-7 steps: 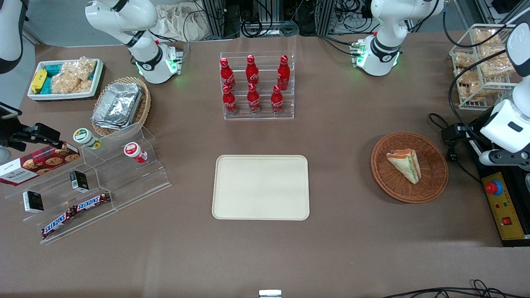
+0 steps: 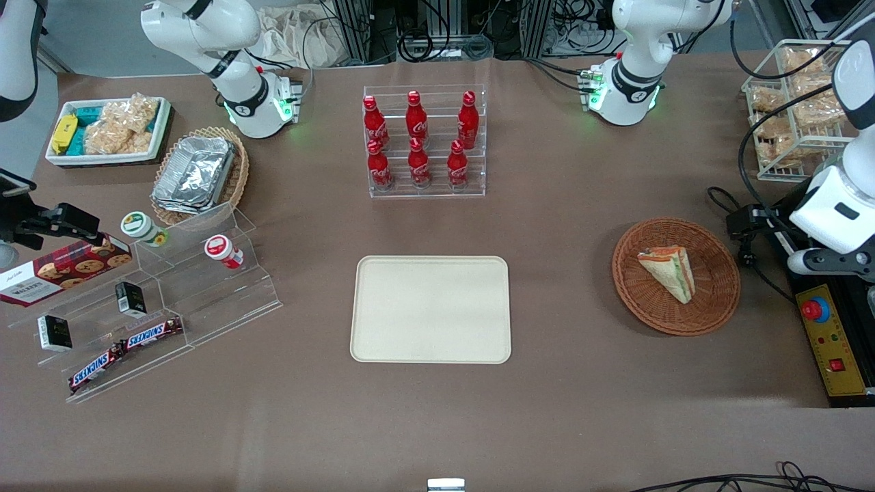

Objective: Place sandwich from basket to tray
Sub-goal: 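Move the left gripper over the sandwich in the wicker basket, then lower the open left gripper around the sandwich wedge and close it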

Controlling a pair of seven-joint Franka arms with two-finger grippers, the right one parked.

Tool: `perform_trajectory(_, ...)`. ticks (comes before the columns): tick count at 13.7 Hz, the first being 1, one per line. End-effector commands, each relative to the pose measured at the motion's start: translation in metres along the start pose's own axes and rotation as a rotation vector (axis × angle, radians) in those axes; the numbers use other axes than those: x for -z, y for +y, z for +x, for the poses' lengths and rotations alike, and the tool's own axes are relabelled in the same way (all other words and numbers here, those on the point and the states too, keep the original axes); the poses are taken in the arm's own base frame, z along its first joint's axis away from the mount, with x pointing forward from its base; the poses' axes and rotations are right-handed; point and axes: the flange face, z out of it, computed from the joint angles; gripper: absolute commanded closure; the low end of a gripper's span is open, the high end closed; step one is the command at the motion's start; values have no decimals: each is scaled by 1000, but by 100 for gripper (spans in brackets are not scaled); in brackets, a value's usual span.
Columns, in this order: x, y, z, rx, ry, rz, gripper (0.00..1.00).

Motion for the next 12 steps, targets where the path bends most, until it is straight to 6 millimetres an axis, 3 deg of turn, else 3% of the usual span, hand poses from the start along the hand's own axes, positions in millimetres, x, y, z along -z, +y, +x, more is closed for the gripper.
perform_trajectory(1, -28, 4, 3, -8, -64, -10, 1)
perform_trajectory(5, -57, 0, 5, -3, -114, 10, 1)
perform_trajectory(7, -90, -11, -2, 14, -156, 12, 1)
perform_trajectory(9, -129, -37, -9, 59, -190, -5, 1)
perform_trajectory(12, -180, -48, -21, 87, -198, -14, 1)
